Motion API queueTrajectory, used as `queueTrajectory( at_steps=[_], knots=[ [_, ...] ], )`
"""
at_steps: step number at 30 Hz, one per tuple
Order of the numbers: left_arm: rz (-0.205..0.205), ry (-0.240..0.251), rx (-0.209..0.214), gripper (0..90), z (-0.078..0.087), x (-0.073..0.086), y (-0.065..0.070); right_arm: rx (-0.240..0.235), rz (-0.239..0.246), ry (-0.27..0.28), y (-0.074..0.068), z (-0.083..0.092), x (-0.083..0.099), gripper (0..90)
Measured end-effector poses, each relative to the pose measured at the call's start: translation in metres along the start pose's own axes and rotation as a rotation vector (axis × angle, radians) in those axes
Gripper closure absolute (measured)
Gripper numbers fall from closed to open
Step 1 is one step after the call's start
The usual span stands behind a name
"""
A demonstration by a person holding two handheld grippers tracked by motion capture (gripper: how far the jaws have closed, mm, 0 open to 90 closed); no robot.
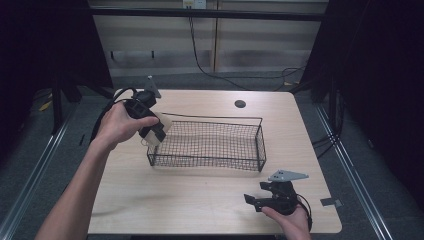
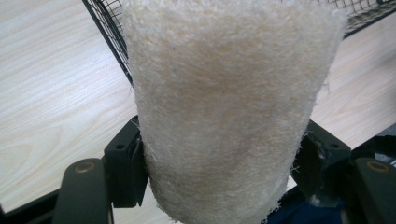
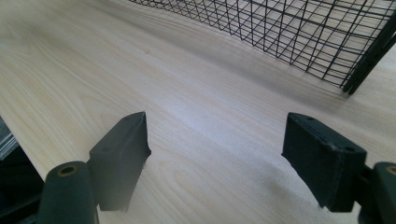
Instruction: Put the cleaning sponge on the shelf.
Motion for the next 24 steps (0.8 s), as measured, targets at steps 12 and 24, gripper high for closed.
queueTrajectory(
  at_steps=[12, 24],
  knots=[
    [0.092, 0.011, -0.004, 30.3, -0.015, -0.014, 0.0, -0.002, -0.001, -0.004, 0.0, 0.0, 0.0, 22.2],
    [0.184, 0.021, -0.016, 30.3, -0.035, -0.024, 0.001, -0.006, -0.001, -0.005, -0.001, 0.0, 0.0, 22.2]
  ],
)
Point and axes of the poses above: each handheld gripper's, and its own axes: z roughly backward along the jaws, x roughly out of its underside, y roughly to its right, the point moved 8 cm from there along -z, roughly forward along the jaws, and after that the axes turned 6 degrees about x, right-handed, at the moved point
